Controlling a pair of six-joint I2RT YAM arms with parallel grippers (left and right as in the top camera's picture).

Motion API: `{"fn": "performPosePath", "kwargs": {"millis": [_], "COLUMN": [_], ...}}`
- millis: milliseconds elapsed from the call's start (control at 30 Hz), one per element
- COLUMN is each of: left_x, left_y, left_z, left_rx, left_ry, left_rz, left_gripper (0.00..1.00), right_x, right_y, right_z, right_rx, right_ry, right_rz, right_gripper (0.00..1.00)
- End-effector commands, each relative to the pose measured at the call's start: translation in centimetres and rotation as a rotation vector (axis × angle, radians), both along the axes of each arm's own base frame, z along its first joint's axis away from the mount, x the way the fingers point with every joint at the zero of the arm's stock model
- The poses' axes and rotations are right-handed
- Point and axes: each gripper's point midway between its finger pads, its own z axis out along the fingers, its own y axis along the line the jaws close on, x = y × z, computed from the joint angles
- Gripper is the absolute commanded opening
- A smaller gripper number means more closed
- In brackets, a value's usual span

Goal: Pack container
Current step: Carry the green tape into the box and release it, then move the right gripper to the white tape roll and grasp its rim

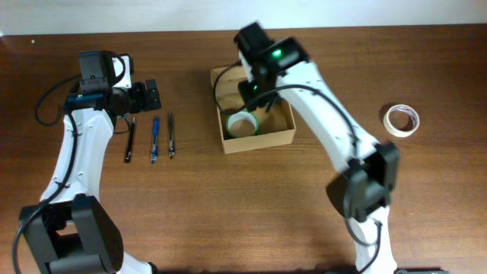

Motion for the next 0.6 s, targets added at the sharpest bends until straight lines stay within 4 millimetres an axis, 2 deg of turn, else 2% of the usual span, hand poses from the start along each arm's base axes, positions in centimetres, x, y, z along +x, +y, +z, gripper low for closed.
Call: {"fn": "performPosePath", "kwargs": {"millis": [0,67,100,133,167,233,267,333,433,500,567], "left_x": [0.4,0.4,0.4,0.4,0.4,0.4,0.4,0.4,0.4,0.4,0.4], "left_y": [0.0,0.0,0.0,0.0,0.0,0.0,0.0,0.0,0.0,0.0,0.0], "left_z": [0.3,0.3,0.3,0.3,0.3,0.3,0.3,0.3,0.3,0.3,0.3], "left_rx": [0.003,0.003,0.003,0.003,0.003,0.003,0.003,0.003,0.003,0.003,0.003], "left_ry": [-0.011,-0.011,-0.011,-0.011,-0.011,-0.011,-0.011,-0.011,-0.011,-0.011,-0.011], "left_rz": [-0.019,-0.019,-0.019,-0.019,-0.019,-0.019,-0.019,-0.019,-0.019,-0.019,-0.019], "left_gripper": [0.99,0.99,0.99,0.99,0.99,0.99,0.99,0.99,0.99,0.99,0.99], "right_x": [0.0,-0.4,-0.6,-0.7,-0.9,-1.0,-0.9,-1.0,-1.0,-1.1,-1.1], "right_y": [-3.5,-6.6,-7.8,-8.9,-10.9,-14.3,-18.4,-23.2,-28.3,-32.0,-34.6], "right_z": [10.5,14.8,16.1,17.0,18.2,18.9,18.8,17.6,14.5,11.4,8.5], "right_rx": [-0.037,-0.064,-0.057,-0.051,-0.045,-0.061,-0.062,-0.055,-0.003,0.043,0.083], "right_ry": [-0.262,-0.371,-0.398,-0.416,-0.437,-0.445,-0.422,-0.365,-0.24,-0.143,-0.074], "right_rz": [-0.064,-0.146,-0.187,-0.218,-0.275,-0.356,-0.494,-0.654,-0.787,-0.895,-0.962], "right_gripper": [0.54,0.54,0.55,0.55,0.57,0.61,0.61,0.61,0.64,0.65,0.66]}}
